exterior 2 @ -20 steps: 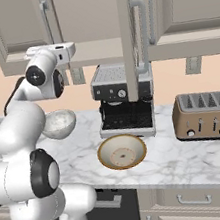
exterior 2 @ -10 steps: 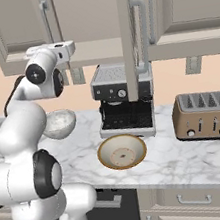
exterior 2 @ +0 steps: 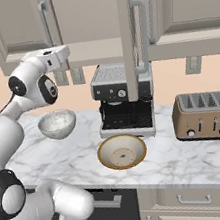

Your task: Open the cabinet. Pick the bowls from the counter and place them in the cabinet. Then close the cabinet.

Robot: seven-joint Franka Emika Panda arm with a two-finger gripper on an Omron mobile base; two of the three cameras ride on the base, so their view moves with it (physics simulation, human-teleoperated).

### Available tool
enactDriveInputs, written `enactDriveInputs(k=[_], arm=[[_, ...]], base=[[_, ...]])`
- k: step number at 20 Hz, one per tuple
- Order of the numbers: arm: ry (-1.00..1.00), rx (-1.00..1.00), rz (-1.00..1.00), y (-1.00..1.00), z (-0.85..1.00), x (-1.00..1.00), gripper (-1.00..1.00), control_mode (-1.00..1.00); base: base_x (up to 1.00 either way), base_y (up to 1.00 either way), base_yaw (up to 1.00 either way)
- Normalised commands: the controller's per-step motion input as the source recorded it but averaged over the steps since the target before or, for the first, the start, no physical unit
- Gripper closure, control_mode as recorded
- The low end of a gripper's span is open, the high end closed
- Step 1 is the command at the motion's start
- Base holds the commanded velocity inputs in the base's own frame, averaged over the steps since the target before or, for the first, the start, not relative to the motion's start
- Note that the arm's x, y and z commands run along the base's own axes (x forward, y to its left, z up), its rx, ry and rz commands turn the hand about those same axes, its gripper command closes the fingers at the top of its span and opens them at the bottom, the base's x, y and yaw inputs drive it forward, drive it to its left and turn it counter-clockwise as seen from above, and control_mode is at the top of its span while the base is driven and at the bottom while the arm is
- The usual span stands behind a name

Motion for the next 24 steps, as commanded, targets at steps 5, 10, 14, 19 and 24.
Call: enactDriveInputs(k=[5, 10, 14, 19, 24], arm=[[0.00, 0.04, -0.38, 1.00, 0.00, -0.99, 1.00, -1.00], [0.00, 0.10, -0.34, 0.99, 0.00, -1.00, 1.00, -1.00], [0.00, 0.07, -0.32, 1.00, 0.02, -1.00, 1.00, -1.00], [0.00, 0.09, -0.28, 0.97, 0.07, -0.98, 1.00, -1.00], [-0.03, 0.08, -0.21, 0.57, 0.07, -0.90, -1.00, -1.00]], base=[[0.00, 0.00, 0.00], [0.00, 0.00, 0.00], [0.00, 0.00, 0.00], [0.00, 0.00, 0.00], [0.00, 0.00, 0.00]])
